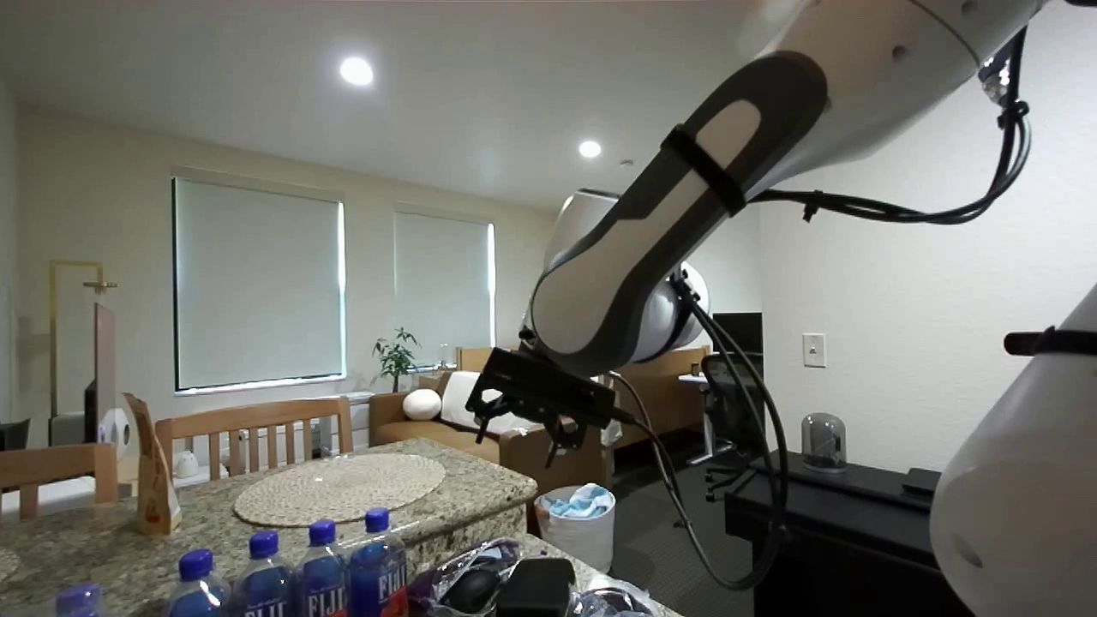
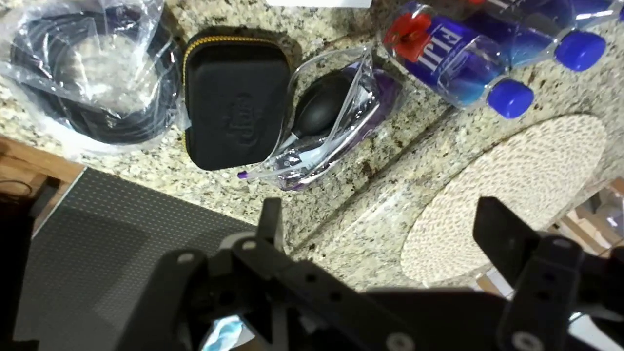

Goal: Remove the black object from the purse and put it on the counter

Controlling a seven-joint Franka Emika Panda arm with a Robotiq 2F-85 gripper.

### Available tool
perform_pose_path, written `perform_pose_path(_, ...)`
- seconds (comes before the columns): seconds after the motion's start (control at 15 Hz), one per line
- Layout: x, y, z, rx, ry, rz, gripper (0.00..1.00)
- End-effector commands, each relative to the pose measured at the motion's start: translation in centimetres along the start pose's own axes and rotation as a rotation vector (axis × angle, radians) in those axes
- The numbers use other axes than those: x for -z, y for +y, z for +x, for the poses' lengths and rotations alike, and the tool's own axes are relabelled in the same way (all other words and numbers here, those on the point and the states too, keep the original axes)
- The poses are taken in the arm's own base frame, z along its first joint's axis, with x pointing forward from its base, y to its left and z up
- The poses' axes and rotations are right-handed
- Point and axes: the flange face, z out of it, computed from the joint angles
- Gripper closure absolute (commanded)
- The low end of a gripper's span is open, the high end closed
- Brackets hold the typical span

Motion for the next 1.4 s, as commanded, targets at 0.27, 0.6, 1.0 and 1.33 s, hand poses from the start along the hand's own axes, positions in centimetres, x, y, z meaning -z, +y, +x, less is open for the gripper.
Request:
perform_pose_path(0.27,-9.5,3.0,-2.2,-0.405,-0.051,-0.008,0.00)
perform_pose_path(0.6,-9.5,2.8,-1.7,-0.450,-0.045,0.001,0.00)
perform_pose_path(1.0,-9.4,2.7,-1.6,-0.461,-0.043,0.004,0.00)
perform_pose_path(1.33,-12.7,3.9,-2.9,-0.508,-0.057,0.047,0.00)
